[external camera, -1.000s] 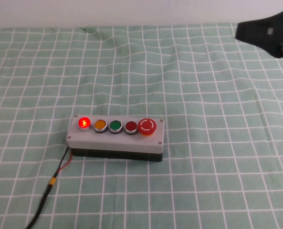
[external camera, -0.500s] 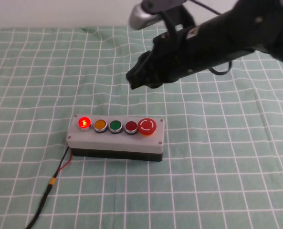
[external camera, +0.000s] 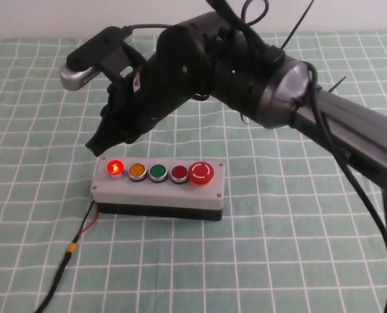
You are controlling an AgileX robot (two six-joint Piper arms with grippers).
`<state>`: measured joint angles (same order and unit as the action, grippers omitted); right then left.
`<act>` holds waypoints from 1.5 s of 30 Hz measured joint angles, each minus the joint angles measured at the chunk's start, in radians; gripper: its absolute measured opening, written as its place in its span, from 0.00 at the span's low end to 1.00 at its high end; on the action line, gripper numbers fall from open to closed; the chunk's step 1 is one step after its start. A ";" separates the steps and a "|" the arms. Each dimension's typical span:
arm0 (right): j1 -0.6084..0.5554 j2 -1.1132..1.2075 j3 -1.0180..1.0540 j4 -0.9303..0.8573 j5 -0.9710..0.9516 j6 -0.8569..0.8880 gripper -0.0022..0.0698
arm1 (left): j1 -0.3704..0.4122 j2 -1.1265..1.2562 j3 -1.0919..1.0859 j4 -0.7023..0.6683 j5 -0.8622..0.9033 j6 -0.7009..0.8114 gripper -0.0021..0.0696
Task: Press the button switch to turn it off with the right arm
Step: 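Press the lit red button on the button box to turn it off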
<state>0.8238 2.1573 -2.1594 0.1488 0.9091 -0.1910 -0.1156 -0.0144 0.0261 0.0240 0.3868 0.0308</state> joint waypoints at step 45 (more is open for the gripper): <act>0.007 -0.285 -0.162 -0.202 0.353 0.028 0.01 | 0.000 0.000 0.000 0.000 0.000 0.000 0.02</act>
<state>0.8311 1.8719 -2.3218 -0.0532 1.2621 -0.1633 -0.1156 -0.0144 0.0261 0.0240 0.3868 0.0308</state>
